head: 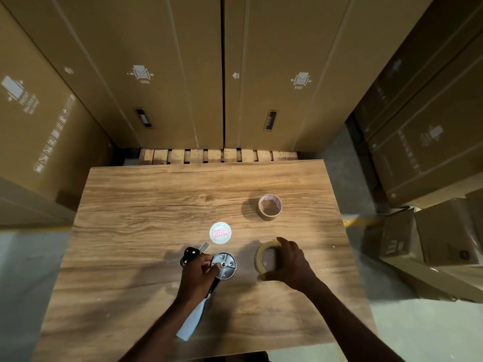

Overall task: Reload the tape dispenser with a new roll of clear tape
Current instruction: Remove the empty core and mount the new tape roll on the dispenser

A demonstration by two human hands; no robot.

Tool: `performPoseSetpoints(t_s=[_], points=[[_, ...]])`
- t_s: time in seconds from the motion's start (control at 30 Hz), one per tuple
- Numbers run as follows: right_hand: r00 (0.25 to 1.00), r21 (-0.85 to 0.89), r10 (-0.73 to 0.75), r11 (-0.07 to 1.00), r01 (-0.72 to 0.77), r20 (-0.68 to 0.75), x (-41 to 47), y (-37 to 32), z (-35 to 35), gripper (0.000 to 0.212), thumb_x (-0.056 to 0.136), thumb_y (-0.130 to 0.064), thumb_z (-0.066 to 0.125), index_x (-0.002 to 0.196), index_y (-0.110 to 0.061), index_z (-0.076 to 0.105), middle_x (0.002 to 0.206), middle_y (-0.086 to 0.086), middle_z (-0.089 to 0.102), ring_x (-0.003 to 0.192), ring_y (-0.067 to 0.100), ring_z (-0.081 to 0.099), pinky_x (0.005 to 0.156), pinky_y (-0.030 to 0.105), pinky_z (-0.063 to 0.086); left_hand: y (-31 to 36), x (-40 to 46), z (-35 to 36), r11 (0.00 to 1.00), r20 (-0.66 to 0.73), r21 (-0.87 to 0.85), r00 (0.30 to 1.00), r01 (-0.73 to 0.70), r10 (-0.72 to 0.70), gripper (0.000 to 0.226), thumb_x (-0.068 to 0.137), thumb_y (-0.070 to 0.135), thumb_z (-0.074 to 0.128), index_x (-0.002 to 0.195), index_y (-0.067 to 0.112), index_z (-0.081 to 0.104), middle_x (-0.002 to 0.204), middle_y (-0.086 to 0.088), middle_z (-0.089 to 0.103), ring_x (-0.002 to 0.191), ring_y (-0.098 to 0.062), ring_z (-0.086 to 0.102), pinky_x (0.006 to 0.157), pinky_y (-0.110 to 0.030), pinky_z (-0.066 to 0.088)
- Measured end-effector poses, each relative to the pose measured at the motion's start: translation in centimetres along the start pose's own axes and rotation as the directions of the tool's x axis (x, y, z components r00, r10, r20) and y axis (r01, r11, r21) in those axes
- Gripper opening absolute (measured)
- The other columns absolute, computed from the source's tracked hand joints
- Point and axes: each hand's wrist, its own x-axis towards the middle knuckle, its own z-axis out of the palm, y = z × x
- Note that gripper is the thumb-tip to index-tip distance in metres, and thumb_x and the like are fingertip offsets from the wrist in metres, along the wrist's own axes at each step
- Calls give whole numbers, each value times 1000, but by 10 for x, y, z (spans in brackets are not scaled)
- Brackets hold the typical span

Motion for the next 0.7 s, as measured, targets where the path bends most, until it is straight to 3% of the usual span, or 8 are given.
performPoseSetpoints(t_s=[0.07, 0.13, 0.3, 0.4, 0.5, 0.57, 0.67, 0.7], points=[[999, -74, -26, 997, 29, 47, -1, -2, -1, 152, 40, -65, 100, 164, -15, 26, 155, 10, 42, 137, 35, 46, 109, 46, 48, -2, 0, 1, 1000, 9, 10, 1000, -7, 7, 30, 83, 11, 78, 78, 35, 61, 81, 15, 68, 74, 13, 64, 66, -2, 45], [996, -140, -66, 987, 74, 60, -2, -3, 1, 153, 45, -50, 103, 167, -17, 16, 160, 11, 35, 139, 37, 44, 105, 51, 53, -7, 0, 1, 1000, 9, 13, 1000, -7, 7, 19, 82, 12, 78, 83, 28, 67, 83, 11, 71, 76, 9, 66, 69, -8, 44], [993, -199, -111, 973, 115, 30, -3, -6, 0, 141, 51, -42, 101, 164, -20, 18, 154, 9, 42, 129, 33, 51, 92, 49, 60, -8, -1, 2, 1000, 16, -3, 1000, -10, 10, 14, 82, 15, 80, 92, 15, 70, 83, 9, 70, 80, 2, 63, 69, -15, 44], [990, -97, -141, 986, 139, -16, -4, -6, -6, 137, 49, -47, 98, 162, -20, 27, 152, 9, 44, 128, 33, 52, 97, 47, 56, -5, 2, -1, 1000, 7, -23, 1000, 0, 0, 17, 81, 16, 81, 92, 17, 68, 84, 8, 69, 80, 0, 64, 68, -9, 42], [974, -42, -219, 975, 217, -56, -3, -20, -13, 123, 50, -55, 95, 155, -19, 44, 156, 4, 43, 133, 27, 49, 104, 32, 46, -2, 6, -8, 999, -21, -34, 1000, -19, 18, 12, 83, 11, 78, 93, 13, 71, 86, 5, 71, 79, 3, 64, 67, -8, 43], [963, 45, -259, 964, 262, -78, -4, -35, -17, 112, 55, -46, 101, 151, -18, 51, 152, 1, 45, 132, 22, 46, 107, 29, 40, 4, 9, -11, 998, -21, -50, 999, -48, 47, 9, 85, 10, 76, 90, 17, 73, 85, 9, 73, 77, 5, 66, 70, -11, 48], [972, 279, -213, 932, 232, -97, -7, -62, -18, 123, 50, -42, 106, 153, -24, 43, 144, -5, 51, 132, 16, 49, 111, 34, 44, 12, 15, -15, 986, 79, -167, 997, -14, 27, 2, 85, 29, 75, 87, 27, 75, 84, 3, 79, 80, -8, 75, 83, -35, 61], [976, 327, -194, 920, 216, -100, -7, -68, -16, 126, 46, -48, 106, 152, -27, 42, 145, -6, 54, 133, 17, 52, 112, 40, 47, 12, 19, -14, 975, 113, -221, 993, -1, 27, 15, 83, 40, 72, 88, 27, 77, 85, 0, 80, 84, -17, 77, 86, -44, 61]])
